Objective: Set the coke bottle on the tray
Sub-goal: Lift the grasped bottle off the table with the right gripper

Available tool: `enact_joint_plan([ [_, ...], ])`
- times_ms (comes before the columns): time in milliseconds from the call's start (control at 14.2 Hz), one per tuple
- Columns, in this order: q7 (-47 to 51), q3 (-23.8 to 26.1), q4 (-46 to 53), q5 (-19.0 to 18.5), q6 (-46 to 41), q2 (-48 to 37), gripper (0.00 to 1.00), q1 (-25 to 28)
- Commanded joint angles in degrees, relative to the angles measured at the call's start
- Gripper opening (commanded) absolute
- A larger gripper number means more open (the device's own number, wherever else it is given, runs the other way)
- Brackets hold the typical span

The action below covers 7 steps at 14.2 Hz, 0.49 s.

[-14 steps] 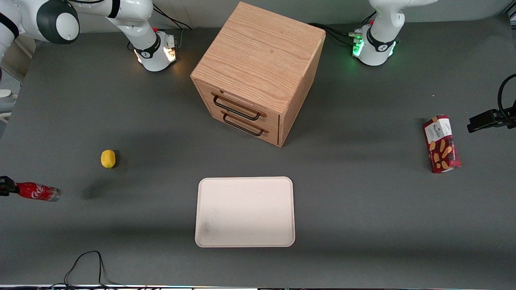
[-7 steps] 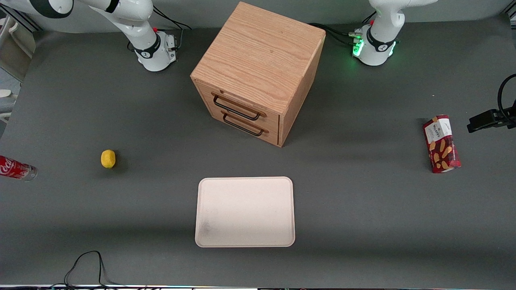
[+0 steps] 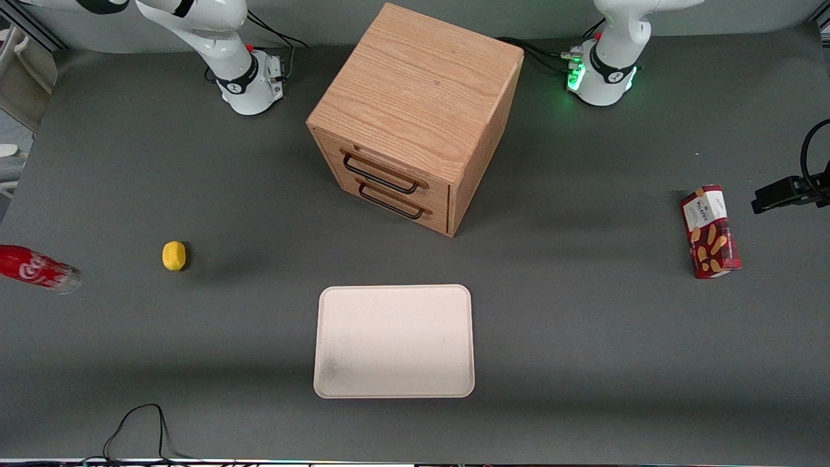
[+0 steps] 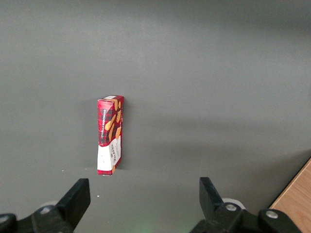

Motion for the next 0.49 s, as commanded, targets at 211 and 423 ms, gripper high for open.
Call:
enact_joint_plan([
  [211, 22.7, -0.17, -1.25, 2.62, -0.03, -1.57, 0.0, 14.94],
  [423, 36.15, -0.08, -1.25, 4.03, 4.18, 0.19, 0.0, 22.24],
])
